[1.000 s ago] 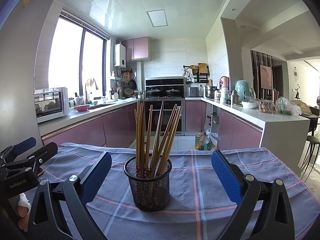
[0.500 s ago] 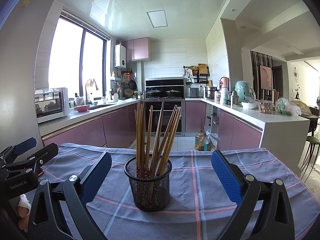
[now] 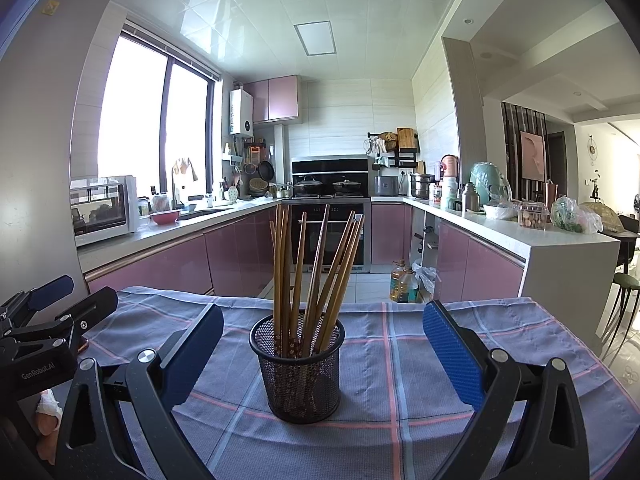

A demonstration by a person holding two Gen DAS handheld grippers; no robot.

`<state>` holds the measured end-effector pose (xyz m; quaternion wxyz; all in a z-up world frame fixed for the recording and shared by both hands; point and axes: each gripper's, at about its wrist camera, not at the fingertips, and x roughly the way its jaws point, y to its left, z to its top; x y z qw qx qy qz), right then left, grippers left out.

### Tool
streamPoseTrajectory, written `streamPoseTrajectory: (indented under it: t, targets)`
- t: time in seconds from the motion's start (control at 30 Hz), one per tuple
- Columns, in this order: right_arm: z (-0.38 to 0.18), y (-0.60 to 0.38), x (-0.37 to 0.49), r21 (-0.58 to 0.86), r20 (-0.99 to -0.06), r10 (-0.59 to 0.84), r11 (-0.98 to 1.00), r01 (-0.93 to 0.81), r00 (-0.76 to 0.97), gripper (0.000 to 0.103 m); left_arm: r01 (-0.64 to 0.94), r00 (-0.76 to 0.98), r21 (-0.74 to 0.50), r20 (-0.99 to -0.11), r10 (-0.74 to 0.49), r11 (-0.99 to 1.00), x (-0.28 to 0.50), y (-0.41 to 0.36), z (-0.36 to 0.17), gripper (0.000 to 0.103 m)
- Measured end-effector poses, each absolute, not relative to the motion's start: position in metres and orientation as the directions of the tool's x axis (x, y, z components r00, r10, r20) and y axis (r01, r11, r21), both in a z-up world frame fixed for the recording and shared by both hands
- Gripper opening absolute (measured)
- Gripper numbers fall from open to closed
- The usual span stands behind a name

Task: Organize utensils

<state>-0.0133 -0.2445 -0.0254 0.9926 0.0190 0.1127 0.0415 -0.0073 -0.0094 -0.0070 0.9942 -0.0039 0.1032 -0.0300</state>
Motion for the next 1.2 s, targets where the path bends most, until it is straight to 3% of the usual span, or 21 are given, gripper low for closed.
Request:
streamPoseTrajectory:
  t: [0.87,1.07,1.2]
  targets:
    - [-0.026,-0.246,-0.012,0.048,-0.230,0.085,0.996,-0.076,0.970,0.097,0.066,0.980,0.018,-0.190,-0.062,0.998,-0.008,-0.006,-0.008,0.097]
    - [-0.031,-0.252,-0.010,0.039,-0.246,0.074,0.997,-0.066,0.966,0.097,0.061,0.971,0.015,-0.234,-0.055,0.998,0.000,-0.007,-0.014,0.097]
    - [-0.047,-0.280,0.005,0.057,-0.347,0.038,0.998,-0.019,0.937,0.097,0.065,0.950,0.007,-0.306,-0.060,0.998,0.013,0.002,-0.022,0.097]
